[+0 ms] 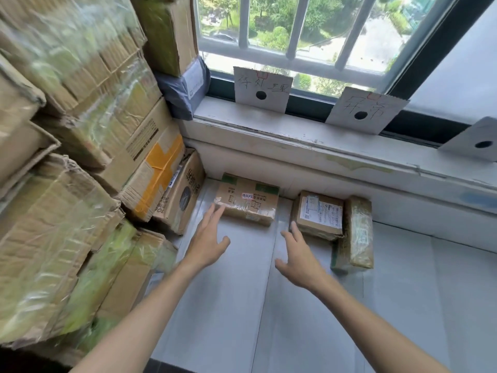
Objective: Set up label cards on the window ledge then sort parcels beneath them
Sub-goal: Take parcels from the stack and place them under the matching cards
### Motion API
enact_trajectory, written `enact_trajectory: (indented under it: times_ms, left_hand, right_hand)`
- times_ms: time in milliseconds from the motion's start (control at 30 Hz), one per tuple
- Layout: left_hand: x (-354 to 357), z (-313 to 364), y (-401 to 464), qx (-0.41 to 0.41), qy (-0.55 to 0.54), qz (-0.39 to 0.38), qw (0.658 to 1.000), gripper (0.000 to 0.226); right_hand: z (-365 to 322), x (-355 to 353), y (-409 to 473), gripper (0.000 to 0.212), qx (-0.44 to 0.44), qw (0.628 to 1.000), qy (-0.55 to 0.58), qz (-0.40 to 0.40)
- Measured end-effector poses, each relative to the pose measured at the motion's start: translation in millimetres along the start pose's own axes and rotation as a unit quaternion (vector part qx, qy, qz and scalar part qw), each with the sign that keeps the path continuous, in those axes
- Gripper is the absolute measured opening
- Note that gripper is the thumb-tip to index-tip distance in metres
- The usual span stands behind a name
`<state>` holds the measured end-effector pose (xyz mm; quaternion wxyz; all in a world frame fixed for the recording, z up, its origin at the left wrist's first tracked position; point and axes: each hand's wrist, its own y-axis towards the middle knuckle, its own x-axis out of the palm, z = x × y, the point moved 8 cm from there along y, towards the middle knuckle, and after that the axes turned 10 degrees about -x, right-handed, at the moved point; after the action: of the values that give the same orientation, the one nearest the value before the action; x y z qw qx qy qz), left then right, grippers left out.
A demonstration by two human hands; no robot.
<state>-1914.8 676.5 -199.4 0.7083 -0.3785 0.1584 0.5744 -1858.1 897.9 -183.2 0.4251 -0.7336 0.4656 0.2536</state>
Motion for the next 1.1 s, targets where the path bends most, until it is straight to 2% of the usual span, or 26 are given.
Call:
enact_trajectory:
  times_ms: [100, 333, 600, 700, 800, 933, 1100]
  left_hand:
    - [0.1, 8.2, -21.4, 0.013, 0.026, -0.015, 0.999, 0.079]
    - [-1.0, 25.3, -67.4, 0.054, 0.061, -0.019, 0.997, 0.077]
    - [-11.4, 35.1, -138.0, 0.08, 0.12, 0.008, 0.989, 0.078]
    - [-8.1, 37.7, -164.7, 0.087, 0.153, 0.007, 0.984, 0.079]
    - [-12.6, 52.1, -191.2, 0.092, 0.194, 0.006, 0.977, 0.08]
    - [-29.5, 89.5, -224.4, 0.12, 0.224, 0.042, 0.966, 0.079]
    - [-41.6, 96.1, -272.7, 0.145, 0.234, 0.072, 0.959, 0.081]
  right_hand:
    - [1.2, 2.6, -27.6, 0.073, 0.029, 0.999, -0.023, -0.006]
    - [-17.0, -16.3, -76.9, 0.076, 0.041, 0.998, -0.039, 0.036]
    - [-37.7, -41.8, -139.2, 0.078, 0.008, 0.997, -0.028, 0.071]
    - [-44.7, -43.2, -161.7, 0.08, -0.037, 0.996, -0.038, 0.071]
    - [-43.8, -47.5, -187.2, 0.08, -0.05, 0.995, -0.052, 0.064]
    - [-43.0, -56.4, -214.4, 0.078, -0.079, 0.992, -0.069, 0.075]
    - [-66.6, -37.1, -232.9, 0.083, -0.097, 0.992, -0.077, 0.019]
